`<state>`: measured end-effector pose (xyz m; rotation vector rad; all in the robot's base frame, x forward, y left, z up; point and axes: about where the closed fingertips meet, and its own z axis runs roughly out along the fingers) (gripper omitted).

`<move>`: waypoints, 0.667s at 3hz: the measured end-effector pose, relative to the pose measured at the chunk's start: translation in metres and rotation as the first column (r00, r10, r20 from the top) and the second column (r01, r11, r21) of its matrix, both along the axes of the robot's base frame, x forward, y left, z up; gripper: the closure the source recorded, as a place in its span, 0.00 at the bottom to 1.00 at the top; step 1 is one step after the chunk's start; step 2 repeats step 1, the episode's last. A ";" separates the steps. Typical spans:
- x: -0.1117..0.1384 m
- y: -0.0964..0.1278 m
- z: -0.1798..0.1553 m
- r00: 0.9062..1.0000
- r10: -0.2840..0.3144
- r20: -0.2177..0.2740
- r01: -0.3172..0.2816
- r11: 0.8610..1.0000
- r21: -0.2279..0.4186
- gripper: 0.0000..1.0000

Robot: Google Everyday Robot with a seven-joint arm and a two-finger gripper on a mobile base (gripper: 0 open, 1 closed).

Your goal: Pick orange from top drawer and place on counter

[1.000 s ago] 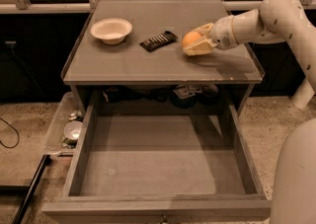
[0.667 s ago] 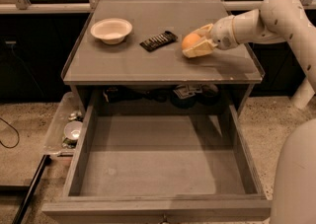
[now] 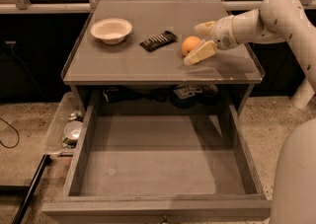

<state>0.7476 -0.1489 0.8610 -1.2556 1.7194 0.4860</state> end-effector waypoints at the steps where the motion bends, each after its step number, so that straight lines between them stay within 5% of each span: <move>1: 0.000 0.000 0.000 1.000 0.000 0.000 0.000 1.000 0.000 0.00; 2: 0.000 0.000 0.000 1.000 0.000 0.000 0.000 1.000 0.000 0.00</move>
Offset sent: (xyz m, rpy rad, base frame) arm 0.0000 0.0000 0.0000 0.0000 0.0000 0.0000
